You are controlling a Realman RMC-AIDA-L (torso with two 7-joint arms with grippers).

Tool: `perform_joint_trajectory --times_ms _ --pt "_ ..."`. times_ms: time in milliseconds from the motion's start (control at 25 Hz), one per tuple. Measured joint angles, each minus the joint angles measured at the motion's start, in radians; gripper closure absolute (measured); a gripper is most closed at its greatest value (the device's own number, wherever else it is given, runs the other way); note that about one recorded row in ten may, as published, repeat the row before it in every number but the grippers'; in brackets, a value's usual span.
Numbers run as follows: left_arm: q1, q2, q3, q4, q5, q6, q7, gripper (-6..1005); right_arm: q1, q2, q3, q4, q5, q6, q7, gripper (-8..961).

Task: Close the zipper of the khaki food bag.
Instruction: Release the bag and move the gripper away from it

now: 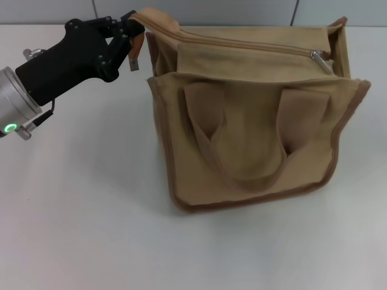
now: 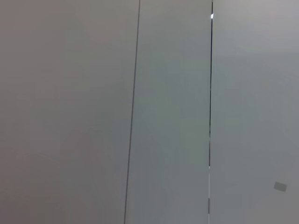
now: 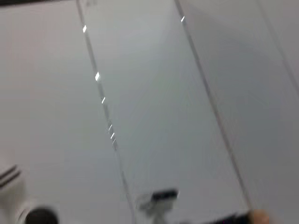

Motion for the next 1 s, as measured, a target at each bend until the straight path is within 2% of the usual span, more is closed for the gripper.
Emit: perform_joint_trajectory --times_ms 120,400,640,760,880,1000 --pt "-0.002 0.0 0.0 0.0 0.0 -0.008 -0.004 901 -0.018 0.006 -0.072 0.003 -0.075 0.001 -0.109 177" --pt "-0.033 0.002 -0.006 0.0 -0.009 -0.055 -0.02 899 -0.009 0.029 -0.083 0.026 -0.27 0.028 -0.241 178" --pt "-0.077 0.005 -0.011 0.012 -0.011 -0.101 -0.038 898 -0.014 0.04 -0.09 0.027 -0.281 0.063 -0.251 178" --pt "-0.081 0.016 -0.012 0.023 -0.011 -0.115 -0.055 897 -0.015 0.041 -0.091 0.028 -0.282 0.065 -0.252 178" --pt "-0.073 0.029 -0.027 0.032 -0.011 -0.11 -0.073 896 -0.011 0.044 -0.091 0.029 -0.288 0.065 -0.252 178" --pt "-0.038 0.031 -0.056 0.047 -0.012 -0.087 -0.079 896 -0.008 0.048 -0.091 0.029 -0.293 0.066 -0.252 177"
